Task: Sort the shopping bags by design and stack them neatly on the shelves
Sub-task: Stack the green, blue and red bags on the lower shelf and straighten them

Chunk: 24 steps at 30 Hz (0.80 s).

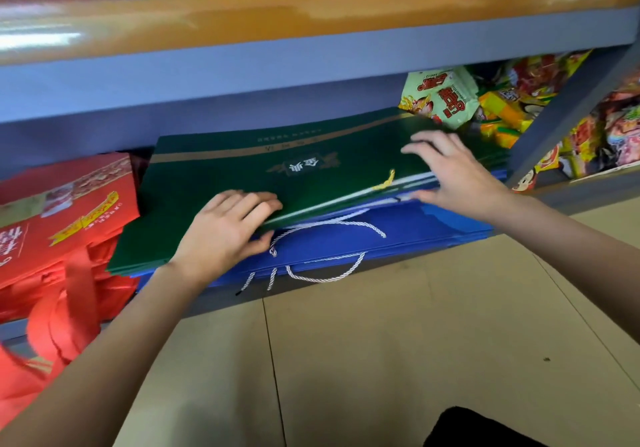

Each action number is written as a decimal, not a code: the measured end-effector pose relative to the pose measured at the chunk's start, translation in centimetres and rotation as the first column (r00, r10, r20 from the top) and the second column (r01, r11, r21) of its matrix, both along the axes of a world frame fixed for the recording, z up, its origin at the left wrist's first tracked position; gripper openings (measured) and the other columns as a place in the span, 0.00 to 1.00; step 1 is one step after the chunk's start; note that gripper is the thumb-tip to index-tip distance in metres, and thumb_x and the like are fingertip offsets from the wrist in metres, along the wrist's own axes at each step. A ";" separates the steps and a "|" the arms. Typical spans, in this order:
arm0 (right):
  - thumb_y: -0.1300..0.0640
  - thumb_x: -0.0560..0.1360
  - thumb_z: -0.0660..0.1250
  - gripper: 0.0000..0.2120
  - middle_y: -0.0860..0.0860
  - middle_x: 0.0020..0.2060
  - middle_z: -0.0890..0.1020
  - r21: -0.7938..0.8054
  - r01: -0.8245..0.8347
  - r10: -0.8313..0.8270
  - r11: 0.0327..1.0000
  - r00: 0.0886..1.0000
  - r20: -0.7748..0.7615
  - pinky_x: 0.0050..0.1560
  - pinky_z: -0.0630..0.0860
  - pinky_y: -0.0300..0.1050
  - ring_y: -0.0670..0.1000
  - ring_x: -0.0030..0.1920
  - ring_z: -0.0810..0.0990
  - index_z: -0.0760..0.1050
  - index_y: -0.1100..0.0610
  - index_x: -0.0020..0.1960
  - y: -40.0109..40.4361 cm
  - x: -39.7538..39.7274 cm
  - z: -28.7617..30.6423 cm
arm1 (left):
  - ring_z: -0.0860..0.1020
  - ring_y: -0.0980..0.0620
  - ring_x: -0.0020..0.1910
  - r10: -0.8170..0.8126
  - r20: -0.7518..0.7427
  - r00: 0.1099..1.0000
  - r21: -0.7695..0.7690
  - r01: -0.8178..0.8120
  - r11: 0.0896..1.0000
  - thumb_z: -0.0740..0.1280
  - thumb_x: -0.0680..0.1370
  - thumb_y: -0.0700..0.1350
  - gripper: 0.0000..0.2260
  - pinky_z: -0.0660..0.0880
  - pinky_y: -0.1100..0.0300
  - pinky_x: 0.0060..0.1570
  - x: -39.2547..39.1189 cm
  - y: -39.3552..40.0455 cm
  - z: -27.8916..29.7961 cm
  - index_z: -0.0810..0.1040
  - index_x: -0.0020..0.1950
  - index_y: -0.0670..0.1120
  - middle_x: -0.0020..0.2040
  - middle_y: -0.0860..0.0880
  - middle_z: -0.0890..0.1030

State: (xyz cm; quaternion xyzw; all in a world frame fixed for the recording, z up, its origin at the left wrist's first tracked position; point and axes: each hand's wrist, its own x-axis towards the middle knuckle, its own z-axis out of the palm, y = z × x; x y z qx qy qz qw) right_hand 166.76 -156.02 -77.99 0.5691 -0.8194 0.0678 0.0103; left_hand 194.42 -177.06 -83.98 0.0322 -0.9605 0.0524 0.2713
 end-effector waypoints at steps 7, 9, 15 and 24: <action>0.57 0.70 0.73 0.27 0.59 0.67 0.68 -0.054 -0.236 0.227 0.970 0.964 -0.136 0.66 0.66 0.57 0.61 0.65 0.69 0.70 0.59 0.67 -1.2 5.3 -0.6 | 0.80 0.46 0.45 0.004 0.062 0.998 -0.114 0.003 0.994 0.60 0.78 0.50 0.12 0.70 0.55 0.53 0.1 -0.7 1.5 0.71 0.59 0.48 0.53 0.49 0.81; 0.61 0.73 0.66 0.15 0.58 0.59 0.76 -0.153 -0.378 0.349 0.913 0.919 -0.182 0.58 0.72 0.52 0.59 0.54 0.77 0.75 0.61 0.59 0.0 7.2 -2.6 | 0.80 0.46 0.45 0.031 0.044 0.999 -0.141 -0.025 0.990 0.60 0.79 0.50 0.11 0.70 0.55 0.53 0.1 -0.9 1.8 0.71 0.59 0.48 0.54 0.49 0.81; 0.39 0.79 0.39 0.34 0.55 0.76 0.54 0.336 -0.212 0.240 0.918 0.970 -0.043 0.75 0.52 0.47 0.50 0.76 0.51 0.52 0.61 0.76 1.9 7.8 -7.2 | 0.79 0.45 0.46 0.040 0.026 0.999 -0.177 -0.034 0.984 0.59 0.80 0.51 0.12 0.69 0.54 0.55 -0.1 -1.2 1.6 0.71 0.60 0.47 0.53 0.49 0.80; 0.40 0.79 0.40 0.35 0.58 0.68 0.71 0.310 -0.245 0.255 0.919 0.967 0.006 0.67 0.62 0.52 0.56 0.68 0.71 0.68 0.63 0.69 2.4 8.1 -7.3 | 0.78 0.45 0.47 0.074 0.068 0.995 -0.189 -0.060 0.980 0.57 0.79 0.52 0.13 0.68 0.53 0.54 0.6 -0.1 -1.1 0.71 0.59 0.47 0.53 0.49 0.79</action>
